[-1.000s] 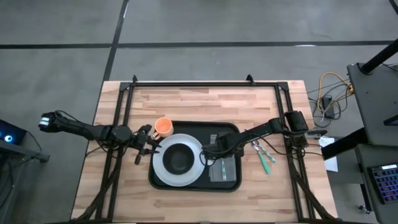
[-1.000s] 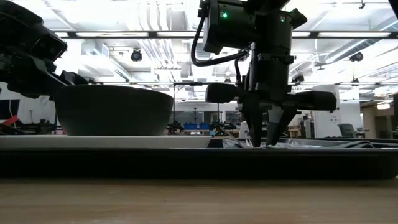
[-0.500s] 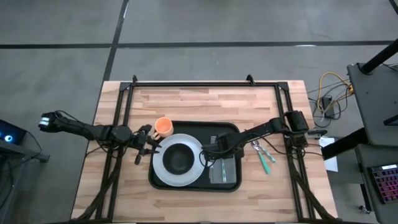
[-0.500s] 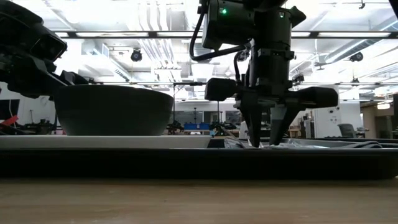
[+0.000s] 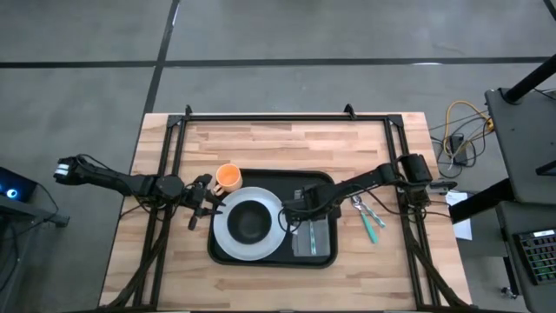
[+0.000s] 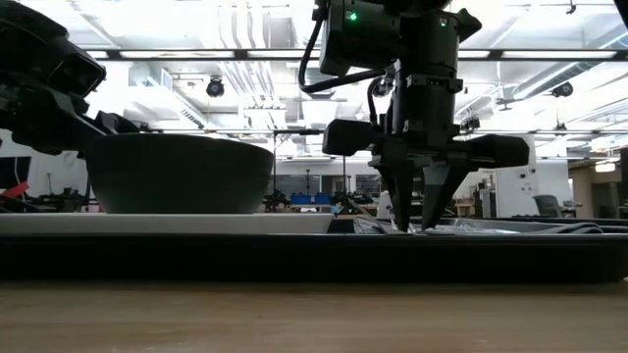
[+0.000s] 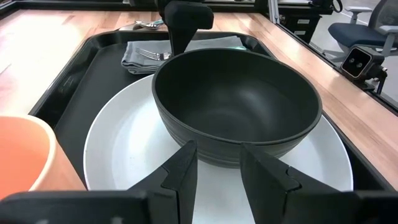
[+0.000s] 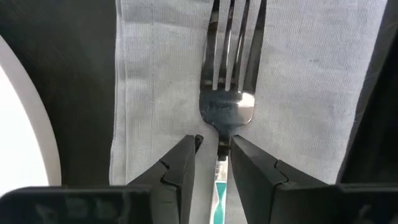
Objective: Set up tray
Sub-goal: Put the blue spoon on top of the gray napkin to the right of the white plate
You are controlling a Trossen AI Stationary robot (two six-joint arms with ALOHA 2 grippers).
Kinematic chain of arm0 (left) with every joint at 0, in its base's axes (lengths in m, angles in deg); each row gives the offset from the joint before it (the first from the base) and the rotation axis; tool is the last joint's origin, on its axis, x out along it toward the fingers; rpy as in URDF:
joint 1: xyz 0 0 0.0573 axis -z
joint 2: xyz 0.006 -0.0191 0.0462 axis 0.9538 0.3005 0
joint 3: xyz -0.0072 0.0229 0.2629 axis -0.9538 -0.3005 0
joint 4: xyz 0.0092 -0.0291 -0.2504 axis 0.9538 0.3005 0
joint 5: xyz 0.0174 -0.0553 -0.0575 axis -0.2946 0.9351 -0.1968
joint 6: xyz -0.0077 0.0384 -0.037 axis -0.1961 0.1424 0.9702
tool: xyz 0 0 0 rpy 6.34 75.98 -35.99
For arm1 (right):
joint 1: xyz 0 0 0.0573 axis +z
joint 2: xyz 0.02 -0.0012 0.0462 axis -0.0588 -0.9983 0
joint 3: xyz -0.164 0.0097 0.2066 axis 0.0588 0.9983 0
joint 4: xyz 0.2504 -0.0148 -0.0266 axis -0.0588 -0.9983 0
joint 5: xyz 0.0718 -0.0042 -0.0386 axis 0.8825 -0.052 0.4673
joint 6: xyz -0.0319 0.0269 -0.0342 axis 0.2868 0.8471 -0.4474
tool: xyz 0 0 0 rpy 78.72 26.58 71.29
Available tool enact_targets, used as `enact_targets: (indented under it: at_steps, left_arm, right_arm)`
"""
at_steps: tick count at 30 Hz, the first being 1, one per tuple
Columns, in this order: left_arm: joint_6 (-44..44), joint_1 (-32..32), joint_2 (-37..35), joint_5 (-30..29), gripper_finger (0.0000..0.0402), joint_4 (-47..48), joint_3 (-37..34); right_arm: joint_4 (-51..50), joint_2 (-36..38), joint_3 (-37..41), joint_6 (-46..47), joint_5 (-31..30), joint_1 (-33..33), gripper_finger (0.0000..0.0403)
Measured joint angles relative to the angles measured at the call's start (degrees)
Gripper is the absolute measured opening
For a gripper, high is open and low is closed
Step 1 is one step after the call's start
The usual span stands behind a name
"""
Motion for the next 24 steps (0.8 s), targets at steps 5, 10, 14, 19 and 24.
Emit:
enact_targets:
  at_steps: [5,10,14,19,24]
  left_arm:
    - [0.0,0.0,0.0,0.0,0.0101,0.0,0.0]
    - [0.0,0.0,0.0,0.0,0.0101,0.0,0.0]
    - [0.0,0.0,0.0,0.0,0.0101,0.0,0.0]
    - [0.0,0.0,0.0,0.0,0.0101,0.0,0.0]
    - [0.0,0.0,0.0,0.0,0.0101,0.0,0.0]
  right_arm:
    - [-0.2,0.6,0.0,-0.7,0.0,-0.4,0.0102]
    - [-1.9,1.5,0.0,-1.5,-0.2,-0.7,0.0109]
    - [-2.7,2.6,0.0,-3.3,-0.2,-1.1,0.0113]
    - [-2.7,4.7,0.0,-7.2,-0.4,-2.1,0.0112]
    - [-2.6,7.0,0.0,-13.6,-0.5,-2.5,0.0110]
